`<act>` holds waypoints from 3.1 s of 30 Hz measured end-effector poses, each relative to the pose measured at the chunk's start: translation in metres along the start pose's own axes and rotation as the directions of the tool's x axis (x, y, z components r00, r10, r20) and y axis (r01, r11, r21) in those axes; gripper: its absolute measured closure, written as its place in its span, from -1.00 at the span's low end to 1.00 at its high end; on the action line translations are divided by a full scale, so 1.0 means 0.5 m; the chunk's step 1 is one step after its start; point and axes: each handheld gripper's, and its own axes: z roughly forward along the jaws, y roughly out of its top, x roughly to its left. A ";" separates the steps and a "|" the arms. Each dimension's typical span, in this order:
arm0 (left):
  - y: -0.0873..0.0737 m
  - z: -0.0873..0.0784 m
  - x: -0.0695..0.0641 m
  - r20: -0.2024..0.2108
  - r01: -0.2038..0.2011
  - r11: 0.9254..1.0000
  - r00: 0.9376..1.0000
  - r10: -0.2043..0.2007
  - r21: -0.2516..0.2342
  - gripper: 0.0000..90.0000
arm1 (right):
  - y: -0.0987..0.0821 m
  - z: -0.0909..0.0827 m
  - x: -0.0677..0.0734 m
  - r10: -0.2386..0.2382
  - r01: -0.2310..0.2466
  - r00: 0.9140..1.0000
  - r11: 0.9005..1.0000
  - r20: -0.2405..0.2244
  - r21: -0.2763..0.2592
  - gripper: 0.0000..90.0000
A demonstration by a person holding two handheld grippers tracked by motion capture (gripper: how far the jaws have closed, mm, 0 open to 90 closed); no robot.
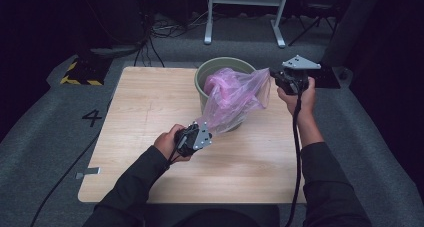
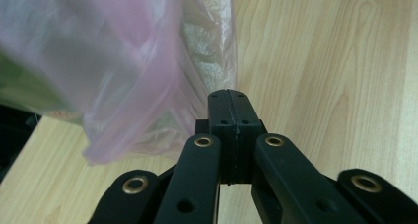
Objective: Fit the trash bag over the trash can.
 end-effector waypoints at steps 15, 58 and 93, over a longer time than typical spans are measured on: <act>-0.012 -0.054 -0.012 0.036 0.092 0.982 0.996 -0.087 -0.166 -0.26 | 0.006 0.022 -0.009 0.020 -0.020 1.000 1.000 0.013 -0.008 1.00; 0.037 -0.150 0.062 -0.101 0.180 0.901 0.966 -0.237 -0.394 -0.46 | 0.017 0.009 0.007 -0.037 0.036 0.999 0.999 0.020 0.040 1.00; 0.006 -0.096 0.225 -0.107 0.296 0.875 0.927 -0.361 -0.384 1.00 | 0.015 0.055 -0.006 -0.066 0.062 0.998 0.990 0.025 0.130 1.00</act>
